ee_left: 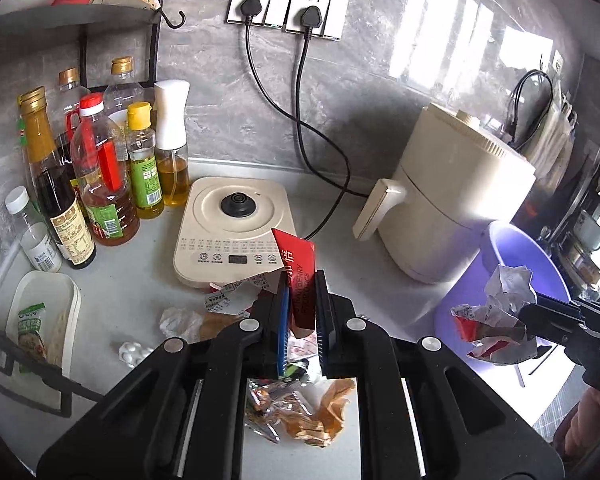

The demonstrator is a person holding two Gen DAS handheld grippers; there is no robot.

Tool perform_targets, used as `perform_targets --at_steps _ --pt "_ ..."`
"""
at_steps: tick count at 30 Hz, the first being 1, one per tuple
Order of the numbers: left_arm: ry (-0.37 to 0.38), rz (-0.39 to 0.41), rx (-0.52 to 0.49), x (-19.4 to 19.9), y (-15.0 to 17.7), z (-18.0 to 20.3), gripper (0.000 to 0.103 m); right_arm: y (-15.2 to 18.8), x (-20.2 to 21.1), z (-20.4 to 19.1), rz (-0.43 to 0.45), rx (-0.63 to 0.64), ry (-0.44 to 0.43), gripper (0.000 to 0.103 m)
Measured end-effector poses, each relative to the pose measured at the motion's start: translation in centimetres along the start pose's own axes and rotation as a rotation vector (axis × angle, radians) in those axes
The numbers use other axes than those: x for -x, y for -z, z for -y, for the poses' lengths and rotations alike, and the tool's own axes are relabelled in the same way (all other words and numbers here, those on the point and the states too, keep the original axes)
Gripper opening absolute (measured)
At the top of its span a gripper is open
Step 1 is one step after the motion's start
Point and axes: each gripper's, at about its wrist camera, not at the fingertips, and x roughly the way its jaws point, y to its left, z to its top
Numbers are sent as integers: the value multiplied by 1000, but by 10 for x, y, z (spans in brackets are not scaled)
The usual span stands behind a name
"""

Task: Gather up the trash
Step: 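Carry both held pieces over the purple bucket and open both tools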

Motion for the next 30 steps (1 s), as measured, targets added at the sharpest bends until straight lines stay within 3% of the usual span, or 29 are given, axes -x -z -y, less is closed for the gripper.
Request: perform_targets --at_steps 10,22,23,26,30 --pt "14 51 -22 14 -2 70 12 -11 53 54 75 22 29 18" --pt "65 67 -77 2 -9 153 12 -5 94 120 109 -11 95 19" --pt "72 66 -84 1 -9 160 12 -3 96 126 107 -18 100 24" --pt "94 66 -110 -2 -10 178 12 3 102 140 108 -47 138 65" --pt "122 63 -139 -7 -11 200 12 11 116 162 132 -95 169 67"
